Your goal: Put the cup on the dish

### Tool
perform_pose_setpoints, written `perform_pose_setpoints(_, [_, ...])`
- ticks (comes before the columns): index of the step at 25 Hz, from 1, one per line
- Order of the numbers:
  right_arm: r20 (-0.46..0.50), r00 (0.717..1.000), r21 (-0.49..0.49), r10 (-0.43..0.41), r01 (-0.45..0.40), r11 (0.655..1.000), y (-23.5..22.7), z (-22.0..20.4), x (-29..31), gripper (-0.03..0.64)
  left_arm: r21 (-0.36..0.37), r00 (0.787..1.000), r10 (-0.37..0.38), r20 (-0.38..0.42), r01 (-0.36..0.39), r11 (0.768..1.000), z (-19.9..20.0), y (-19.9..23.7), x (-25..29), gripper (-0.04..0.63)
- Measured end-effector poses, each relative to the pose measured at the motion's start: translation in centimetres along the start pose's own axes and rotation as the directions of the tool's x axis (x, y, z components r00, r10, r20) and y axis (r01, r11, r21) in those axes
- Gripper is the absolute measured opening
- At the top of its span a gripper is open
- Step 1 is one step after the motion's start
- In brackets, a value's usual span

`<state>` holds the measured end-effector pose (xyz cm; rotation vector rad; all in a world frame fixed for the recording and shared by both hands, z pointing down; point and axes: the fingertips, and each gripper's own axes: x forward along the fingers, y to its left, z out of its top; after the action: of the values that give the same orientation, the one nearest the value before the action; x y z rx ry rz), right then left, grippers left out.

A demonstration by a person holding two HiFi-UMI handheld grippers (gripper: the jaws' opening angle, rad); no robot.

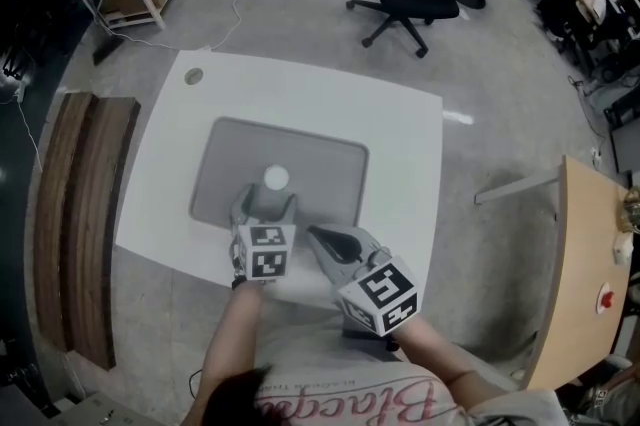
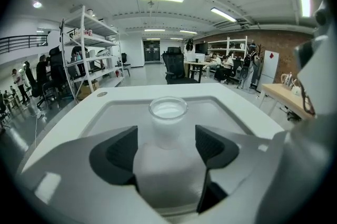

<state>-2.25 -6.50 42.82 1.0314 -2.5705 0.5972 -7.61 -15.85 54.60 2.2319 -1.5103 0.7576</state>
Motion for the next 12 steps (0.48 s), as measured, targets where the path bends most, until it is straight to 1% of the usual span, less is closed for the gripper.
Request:
perform_pose_setpoints(7, [0.044, 0.999, -0.061, -0.015, 0.017, 0.998, -0.9, 1.3, 0.4, 0.000, -0.018, 0.994, -0.022, 0.104, 0.024, 1.000, 3.1, -0.6, -2.7, 0.319])
perform_pose_setpoints(12, [0.053, 0.997, -0.083, -0.051, 0.055, 0.995, -2.1, 1.7, 0.7, -0.002, -0.024, 0.986, -0.053, 0.160, 0.057, 0.998, 4.3, -0.8, -4.1, 0.314])
